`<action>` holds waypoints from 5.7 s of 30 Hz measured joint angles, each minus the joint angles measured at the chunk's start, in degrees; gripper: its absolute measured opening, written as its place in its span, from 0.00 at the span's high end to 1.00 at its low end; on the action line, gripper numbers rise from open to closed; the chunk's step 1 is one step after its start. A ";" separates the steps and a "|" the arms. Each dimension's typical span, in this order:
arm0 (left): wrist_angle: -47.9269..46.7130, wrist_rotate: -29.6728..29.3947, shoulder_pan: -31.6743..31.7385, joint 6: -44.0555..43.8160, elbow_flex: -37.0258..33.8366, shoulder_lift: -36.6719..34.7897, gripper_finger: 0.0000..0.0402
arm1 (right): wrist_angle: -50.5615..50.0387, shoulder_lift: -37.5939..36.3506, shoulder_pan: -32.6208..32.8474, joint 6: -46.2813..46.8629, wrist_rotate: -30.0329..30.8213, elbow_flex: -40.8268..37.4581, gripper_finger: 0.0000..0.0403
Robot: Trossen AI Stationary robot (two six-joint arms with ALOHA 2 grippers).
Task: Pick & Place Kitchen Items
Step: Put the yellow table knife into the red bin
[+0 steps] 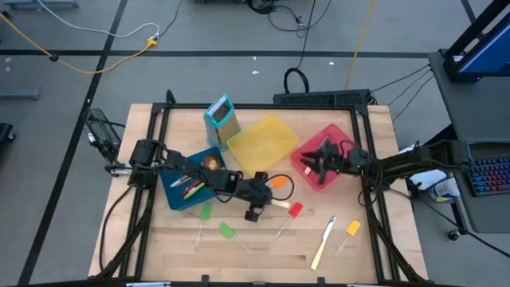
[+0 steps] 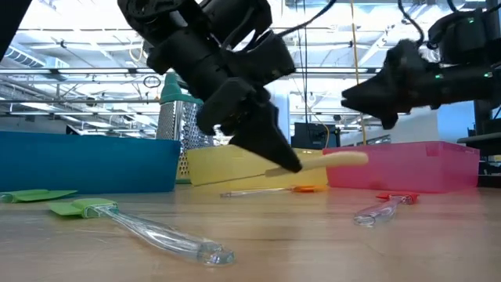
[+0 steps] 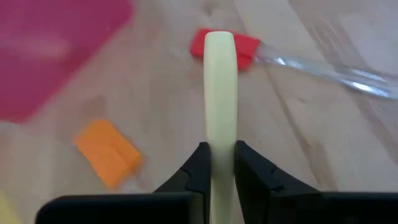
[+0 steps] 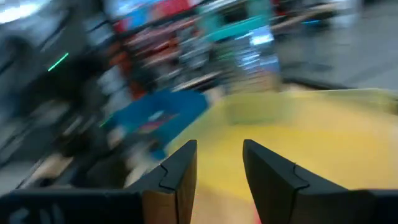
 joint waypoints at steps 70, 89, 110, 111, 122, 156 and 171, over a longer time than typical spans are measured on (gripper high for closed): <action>0.10 -15.94 3.87 -3.29 8.58 -0.74 0.82 | -16.02 9.84 12.25 -24.68 6.87 12.36 0.81; -6.82 -28.31 -1.04 -4.18 8.56 -11.81 0.57 | -19.22 3.02 17.29 -21.28 9.64 12.30 0.81; -19.47 -34.42 -2.34 -11.18 8.56 -19.82 0.56 | -49.64 -17.51 41.82 3.02 82.57 12.32 0.81; -19.43 -34.43 -2.17 -11.19 8.56 -19.82 0.56 | -49.53 -17.07 41.93 4.83 83.80 12.32 0.81; -19.36 -34.41 -1.81 -10.98 8.56 -19.85 0.56 | -29.91 -11.16 39.56 -5.08 87.38 12.30 0.82; -20.40 -34.38 -1.53 -11.18 8.56 -19.85 0.56 | -1.96 14.21 34.11 -22.94 87.33 24.75 0.81; -21.45 -34.16 -1.53 -13.71 8.56 -19.82 0.56 | 2.15 13.90 34.16 4.20 87.30 6.51 0.81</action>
